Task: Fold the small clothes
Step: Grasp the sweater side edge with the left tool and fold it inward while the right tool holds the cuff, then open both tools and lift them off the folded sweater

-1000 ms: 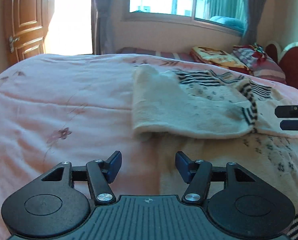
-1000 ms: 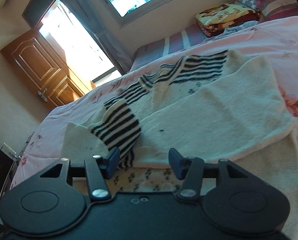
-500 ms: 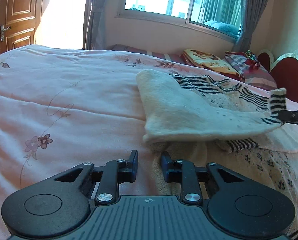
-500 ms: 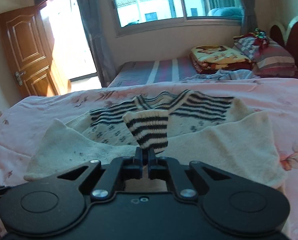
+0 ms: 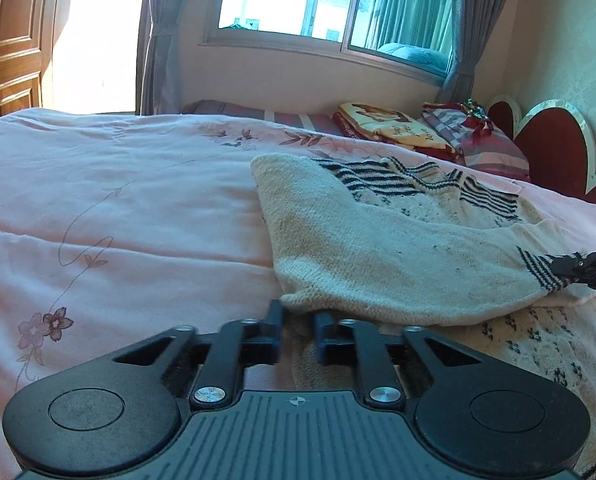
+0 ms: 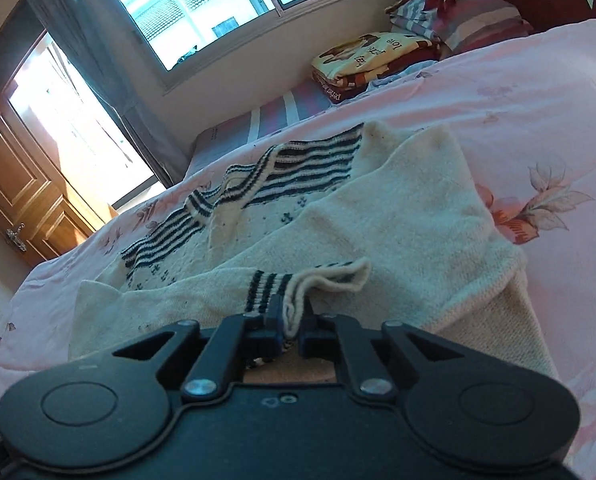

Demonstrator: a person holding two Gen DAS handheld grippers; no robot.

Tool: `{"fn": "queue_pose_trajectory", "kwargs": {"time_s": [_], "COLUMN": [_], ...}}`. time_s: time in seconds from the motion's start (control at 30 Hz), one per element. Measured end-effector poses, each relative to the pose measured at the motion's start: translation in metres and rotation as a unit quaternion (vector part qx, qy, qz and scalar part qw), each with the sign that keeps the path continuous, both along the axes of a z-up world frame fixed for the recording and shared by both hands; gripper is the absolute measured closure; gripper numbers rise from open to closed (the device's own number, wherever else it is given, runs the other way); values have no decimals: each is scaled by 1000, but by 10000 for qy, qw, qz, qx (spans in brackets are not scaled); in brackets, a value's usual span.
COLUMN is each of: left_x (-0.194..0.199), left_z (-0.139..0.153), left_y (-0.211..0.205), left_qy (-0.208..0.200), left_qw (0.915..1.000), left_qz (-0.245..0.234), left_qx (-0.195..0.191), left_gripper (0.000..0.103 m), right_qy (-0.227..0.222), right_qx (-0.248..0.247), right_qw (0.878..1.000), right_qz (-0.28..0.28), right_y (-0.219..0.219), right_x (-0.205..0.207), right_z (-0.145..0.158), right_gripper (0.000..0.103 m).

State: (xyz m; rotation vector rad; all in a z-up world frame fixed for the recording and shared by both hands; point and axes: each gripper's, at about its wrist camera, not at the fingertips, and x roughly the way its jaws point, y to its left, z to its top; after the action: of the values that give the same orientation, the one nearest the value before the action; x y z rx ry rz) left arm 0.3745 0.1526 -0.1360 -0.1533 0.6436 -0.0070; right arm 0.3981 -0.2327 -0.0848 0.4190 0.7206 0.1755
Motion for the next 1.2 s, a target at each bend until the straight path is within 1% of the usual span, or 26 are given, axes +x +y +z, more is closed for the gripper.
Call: {"fn": "queue_pose_trajectory", "kwargs": {"time_s": [0.1, 0.27, 0.3, 0.37, 0.43, 0.53, 0.67, 0.73, 0.8, 0.87, 0.93, 1.0, 1.07, 1.13, 1.17, 1.2], "left_x": [0, 0, -1, 0, 0, 0, -1, -2, -10, -21, -27, -19, -2, 14, 22, 29], "left_z": [1, -2, -3, -3, -3, -5, -4, -3, 2, 10, 23, 32, 33, 24, 17, 6], "left_y": [1, -2, -2, -2, -2, -2, -3, -1, 5, 12, 15, 12, 1, -8, -12, -16], "left_qy": [-26, 18, 25, 33, 39, 49, 81, 157, 152, -45, -370, -513, -458, -272, -26, 344], "left_qw": [9998, 9998, 9998, 9997, 9997, 9998, 9998, 9998, 9996, 9991, 9974, 9963, 9966, 9961, 9973, 9976], "left_qz": [145, 181, 188, 195, 198, 194, 164, 90, 186, 324, 402, 246, -29, -235, -177, -95], "left_qx": [-92, -104, -111, -125, -102, -93, -50, -91, -170, -275, -477, -647, -683, -805, -712, -586], "left_gripper": [91, 91, 91, 91, 91, 91, 91, 91, 91, 91, 91, 91, 90, 90, 90, 91], "right_qy": [-219, -1021, -989, -535, -199, -168, -157, -134, -101, -85, -94, -100, -105, -98, -94, -89], "right_qx": [-127, -337, -385, -635, -561, -564, -530, -522, -496, -491, -476, -463, -469, -490, -499, -501], "right_qw": [9997, 9941, 9942, 9965, 9981, 9982, 9984, 9985, 9986, 9986, 9986, 9987, 9987, 9986, 9986, 9986], "right_qz": [-11, 116, 163, 131, 143, 120, 77, 98, 130, 165, 191, 185, 164, 154, 159, 167], "right_y": [1, -6, -9, -11, -15, -14, -16, -18, -19, -20, -21, -22, -21, -20, -20, -20], "right_x": [-3, -10, -8, 3, 6, 2, 1, 2, 3, 4, 3, 3, 2, 2, 3, 3], "right_z": [8, 36, 34, 19, 1, -8, -12, -12, -12, -12, -12, -12, -12, -12, -12, -12], "right_gripper": [96, 96, 96, 96, 96, 96, 96, 96, 96, 96, 96, 97, 97, 97, 97, 97]}}
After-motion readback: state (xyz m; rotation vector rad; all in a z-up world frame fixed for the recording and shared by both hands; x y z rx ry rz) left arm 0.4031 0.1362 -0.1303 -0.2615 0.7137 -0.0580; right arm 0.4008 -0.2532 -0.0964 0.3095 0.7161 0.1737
